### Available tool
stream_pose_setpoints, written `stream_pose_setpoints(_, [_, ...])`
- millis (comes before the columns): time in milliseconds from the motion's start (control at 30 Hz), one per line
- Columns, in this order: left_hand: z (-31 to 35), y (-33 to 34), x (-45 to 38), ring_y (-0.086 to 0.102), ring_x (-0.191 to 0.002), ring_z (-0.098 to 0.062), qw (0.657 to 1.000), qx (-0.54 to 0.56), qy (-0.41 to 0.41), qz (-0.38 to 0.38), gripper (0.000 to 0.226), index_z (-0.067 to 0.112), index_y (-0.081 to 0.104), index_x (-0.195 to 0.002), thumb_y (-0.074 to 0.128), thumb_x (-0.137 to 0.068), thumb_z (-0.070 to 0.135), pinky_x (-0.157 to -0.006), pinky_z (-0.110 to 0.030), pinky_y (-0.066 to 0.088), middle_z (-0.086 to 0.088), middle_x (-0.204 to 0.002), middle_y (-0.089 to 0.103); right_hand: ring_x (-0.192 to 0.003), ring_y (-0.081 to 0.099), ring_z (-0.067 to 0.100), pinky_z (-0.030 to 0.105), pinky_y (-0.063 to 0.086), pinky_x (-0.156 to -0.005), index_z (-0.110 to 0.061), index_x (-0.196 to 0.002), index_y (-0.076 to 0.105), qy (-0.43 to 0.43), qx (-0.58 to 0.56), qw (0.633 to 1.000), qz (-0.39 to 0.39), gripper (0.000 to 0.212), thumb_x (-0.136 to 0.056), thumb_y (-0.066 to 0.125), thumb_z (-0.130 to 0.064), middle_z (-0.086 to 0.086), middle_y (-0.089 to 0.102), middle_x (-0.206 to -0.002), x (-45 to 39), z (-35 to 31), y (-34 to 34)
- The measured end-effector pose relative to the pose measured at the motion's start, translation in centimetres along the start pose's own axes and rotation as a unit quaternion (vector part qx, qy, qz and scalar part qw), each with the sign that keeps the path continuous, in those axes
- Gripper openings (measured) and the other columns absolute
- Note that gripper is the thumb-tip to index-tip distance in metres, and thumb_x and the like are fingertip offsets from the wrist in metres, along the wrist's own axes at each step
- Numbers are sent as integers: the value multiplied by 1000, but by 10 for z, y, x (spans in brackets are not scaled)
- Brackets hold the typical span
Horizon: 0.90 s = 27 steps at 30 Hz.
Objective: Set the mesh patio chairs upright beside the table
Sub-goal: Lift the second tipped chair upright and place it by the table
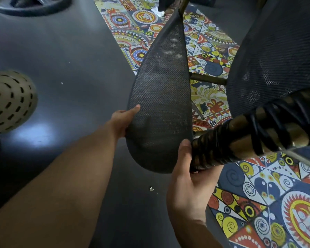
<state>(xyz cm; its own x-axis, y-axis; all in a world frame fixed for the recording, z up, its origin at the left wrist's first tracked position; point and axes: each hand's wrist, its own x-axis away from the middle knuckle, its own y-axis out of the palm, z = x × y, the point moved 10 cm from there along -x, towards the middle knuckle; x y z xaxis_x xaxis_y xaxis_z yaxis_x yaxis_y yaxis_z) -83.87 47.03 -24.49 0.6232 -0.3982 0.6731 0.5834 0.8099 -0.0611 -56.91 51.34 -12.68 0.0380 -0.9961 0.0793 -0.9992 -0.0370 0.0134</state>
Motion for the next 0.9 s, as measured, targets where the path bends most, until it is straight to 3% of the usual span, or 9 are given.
stream_pose_setpoints(33, [-4, 2, -2, 62, -71, -14, 1000, 2, -9, -2, 61, 3, 60, -128, 72, -87, 46, -42, -21, 51, -6, -119, 66, -120, 69, 16, 50, 53, -107, -24, -130, 57, -4, -3, 1000, -3, 48, -86, 73, -34, 8, 70, -127, -2, -1, 1])
stream_pose_setpoints(167, [-23, 9, 0, 55, -66, -18, 998, -2, -62, 2, 51, 8, 54, -130, 66, -93, 41, -49, -32, 44, -8, -108, 57, -121, 67, 23, 53, 51, -106, -36, -125, 56, -38, 39, 999, -5, 45, -85, 74, -47, 11, 67, -127, -7, -6, 1])
stream_pose_setpoints(300, [-32, 5, -2, 56, -67, -20, 996, -18, -81, 23, 54, 3, 53, -135, 68, -92, 34, -52, -30, 45, -11, -102, 63, -124, 63, 27, 54, 47, -108, -32, -129, 58, -68, 75, 995, -5, 57, -84, 69, -66, 9, 66, -125, -8, -5, -1])
stream_pose_setpoints(400, [-39, 6, -5, 61, -98, -25, 995, -20, -94, 15, 49, 2, 52, -135, 65, -96, 29, -76, -33, 46, -6, -119, 61, -117, 64, 30, 55, 49, -105, -28, -124, 60, -78, 80, 994, -5, 52, -84, 68, -61, 11, 66, -118, -7, -5, -1])
stream_pose_setpoints(467, [-42, 9, -4, 58, -121, -27, 994, -28, -105, 0, 48, 0, 50, -136, 62, -98, 27, -83, -36, 44, -9, -126, 59, -116, 65, 32, 56, 49, -103, -21, -125, 61, -86, 82, 993, -3, 56, -84, 68, -59, 14, 66, -117, -7, -8, -2])
stream_pose_setpoints(667, [-50, 13, -9, 52, -129, -30, 991, -48, -127, -20, 48, 3, 48, -137, 57, -100, 31, -89, -43, 43, -8, -132, 56, -116, 65, 34, 57, 49, -103, -15, -127, 61, -95, 85, 992, -10, 59, -85, 69, -56, 15, 67, -117, -9, -9, -3])
stream_pose_setpoints(733, [-50, 14, -10, 54, -125, -28, 991, -42, -123, -23, 38, 6, 51, -131, 54, -102, 31, -87, -41, 41, -6, -123, 56, -117, 64, 35, 57, 49, -103, -14, -128, 61, -103, 88, 991, -11, 60, -85, 69, -53, 15, 67, -118, -9, -13, -3])
stream_pose_setpoints(867, [-46, 18, -11, 59, -79, -21, 993, -29, -104, -38, 29, 6, 59, -97, 50, -101, 34, -72, -29, 47, -6, -96, 62, -115, 64, 36, 59, 48, -102, -13, -126, 60, -117, 74, 990, -14, 55, -86, 68, -50, 17, 66, -116, -13, -23, -3])
stream_pose_setpoints(900, [-40, 19, -7, 62, -79, -23, 994, -22, -92, -49, 32, 5, 62, -103, 52, -98, 36, -71, -29, 49, -9, -93, 65, -114, 64, 36, 59, 48, -102, -12, -126, 60, -119, 63, 991, -12, 55, -86, 68, -50, 18, 66, -116, -15, -27, -4])
